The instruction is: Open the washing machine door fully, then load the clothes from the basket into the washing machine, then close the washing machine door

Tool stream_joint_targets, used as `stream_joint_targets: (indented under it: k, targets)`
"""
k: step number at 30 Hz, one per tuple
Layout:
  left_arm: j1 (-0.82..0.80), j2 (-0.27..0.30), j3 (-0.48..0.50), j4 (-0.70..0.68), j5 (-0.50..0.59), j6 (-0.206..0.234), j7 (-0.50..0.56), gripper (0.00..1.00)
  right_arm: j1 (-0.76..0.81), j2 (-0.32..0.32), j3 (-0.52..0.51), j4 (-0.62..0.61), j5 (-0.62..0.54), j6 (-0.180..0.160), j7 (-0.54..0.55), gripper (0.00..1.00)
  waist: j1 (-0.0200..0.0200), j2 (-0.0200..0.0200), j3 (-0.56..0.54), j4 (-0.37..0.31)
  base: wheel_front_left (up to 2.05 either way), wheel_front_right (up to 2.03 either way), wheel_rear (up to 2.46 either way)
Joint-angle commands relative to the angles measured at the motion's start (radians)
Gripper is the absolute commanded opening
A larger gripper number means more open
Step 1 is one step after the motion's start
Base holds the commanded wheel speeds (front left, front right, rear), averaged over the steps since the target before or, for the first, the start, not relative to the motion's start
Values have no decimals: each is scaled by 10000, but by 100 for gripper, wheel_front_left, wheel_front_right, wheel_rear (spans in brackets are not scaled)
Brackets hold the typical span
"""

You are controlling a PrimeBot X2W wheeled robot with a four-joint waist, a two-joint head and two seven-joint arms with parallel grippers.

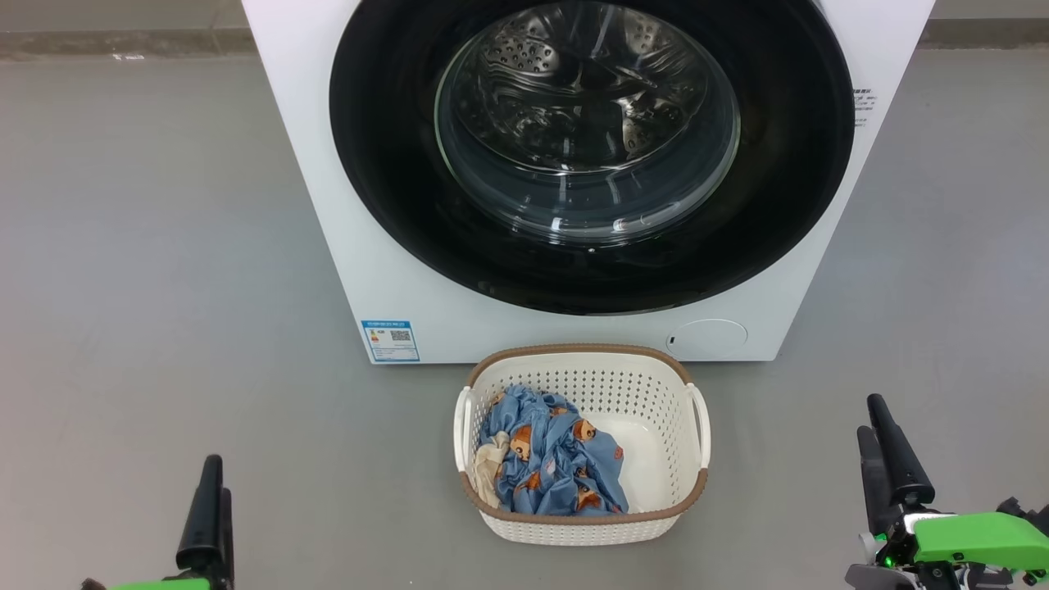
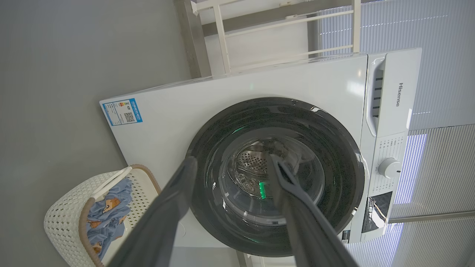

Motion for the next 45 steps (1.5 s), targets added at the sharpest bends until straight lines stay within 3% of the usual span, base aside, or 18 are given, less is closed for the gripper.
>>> stream_joint_targets:
  k: [1,12,27,45]
  targets:
    - [-504,239,83,-331,109,-17,-81,100,-328,-157,102,-328,-114,-3,-54,100,-1,-1,0,1,0,0,0]
    - [-573,387,-141,-540,1236,-20,-418,100,-415,-605,646,-399,-812,-4,-535,100,-1,-1,2,26,0,0,0]
    - [-679,675,-541,-721,3511,-25,-894,100,-501,-874,898,-662,-2713,-5,-1007,100,-1,-1,3,42,0,0,0]
    - [-778,924,-811,-729,7246,-30,-1429,100,-595,-1224,1244,-701,-5761,-6,-1533,100,-1,-1,-65,98,0,0,0]
